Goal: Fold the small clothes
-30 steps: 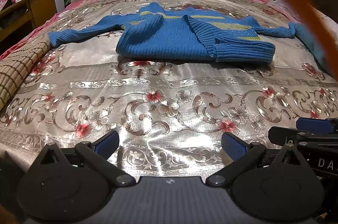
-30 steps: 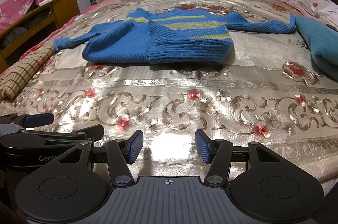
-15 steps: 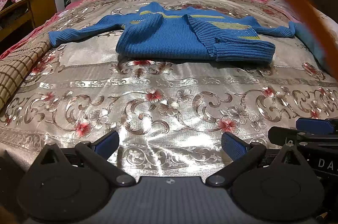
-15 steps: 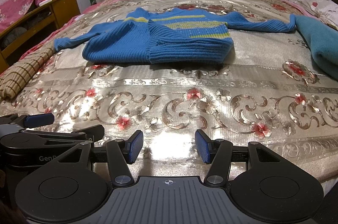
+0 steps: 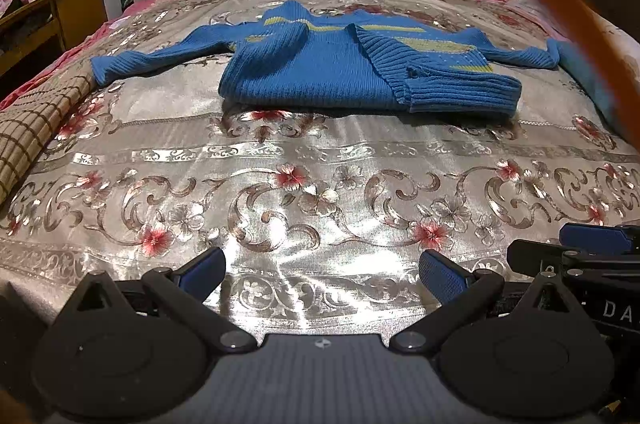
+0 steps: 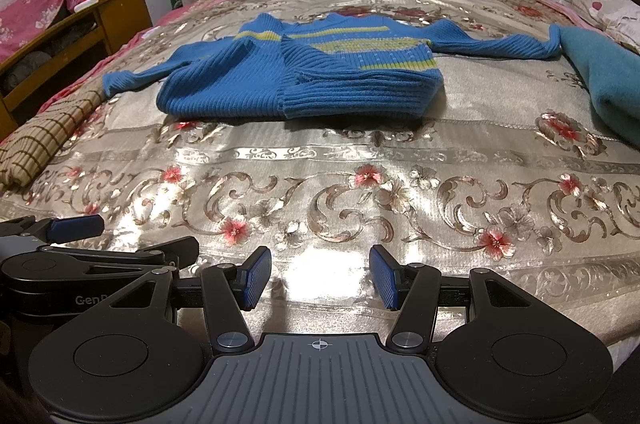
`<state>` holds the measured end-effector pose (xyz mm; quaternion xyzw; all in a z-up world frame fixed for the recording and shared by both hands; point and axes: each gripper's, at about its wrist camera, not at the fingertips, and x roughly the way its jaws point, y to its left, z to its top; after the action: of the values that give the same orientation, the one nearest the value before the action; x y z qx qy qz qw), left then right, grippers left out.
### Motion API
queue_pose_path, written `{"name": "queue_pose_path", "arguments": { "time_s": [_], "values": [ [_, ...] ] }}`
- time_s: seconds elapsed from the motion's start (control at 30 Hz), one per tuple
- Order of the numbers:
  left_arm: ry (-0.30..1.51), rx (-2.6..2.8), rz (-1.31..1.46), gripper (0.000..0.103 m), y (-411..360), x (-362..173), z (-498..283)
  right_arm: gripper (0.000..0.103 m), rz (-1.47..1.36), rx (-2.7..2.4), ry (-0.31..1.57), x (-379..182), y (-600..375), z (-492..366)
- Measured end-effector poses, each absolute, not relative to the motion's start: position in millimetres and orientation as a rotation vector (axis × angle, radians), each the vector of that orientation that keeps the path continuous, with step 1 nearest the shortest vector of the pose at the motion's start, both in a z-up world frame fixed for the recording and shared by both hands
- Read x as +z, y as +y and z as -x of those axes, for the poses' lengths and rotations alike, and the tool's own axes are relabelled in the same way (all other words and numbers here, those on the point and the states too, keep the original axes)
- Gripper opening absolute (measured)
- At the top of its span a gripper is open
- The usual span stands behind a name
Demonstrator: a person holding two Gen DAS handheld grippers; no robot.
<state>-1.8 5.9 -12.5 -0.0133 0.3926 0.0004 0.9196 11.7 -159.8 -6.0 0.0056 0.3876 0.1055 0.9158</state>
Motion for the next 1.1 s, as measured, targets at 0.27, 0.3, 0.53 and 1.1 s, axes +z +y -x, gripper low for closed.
{"name": "queue_pose_path", "arguments": {
  "time_s": [0.27,0.3,0.53,1.1],
  "values": [
    [0.863,-0.003,0.024,0.103,2.5,-19.0,-4.1,0.055,-0.026,0.226,0.818,-9.0,-161.9,-13.6],
    [0.867,-0.002,0.025,0.103,2.4,-19.8,-4.4,0.056,-0.028,0.228,0.819,-9.3,-161.9,-13.7],
    [0.887,-0.015,0.073,0.103,9.2,-23.3,-7.4,0.057,-0.036,0.230,0.823,-9.8,-163.1,-14.8],
    [0.779,-0.004,0.097,0.103,30.2,8.1,-12.0,0.057,0.064,0.272,0.716,12.6,-161.6,-36.9]
  ]
}}
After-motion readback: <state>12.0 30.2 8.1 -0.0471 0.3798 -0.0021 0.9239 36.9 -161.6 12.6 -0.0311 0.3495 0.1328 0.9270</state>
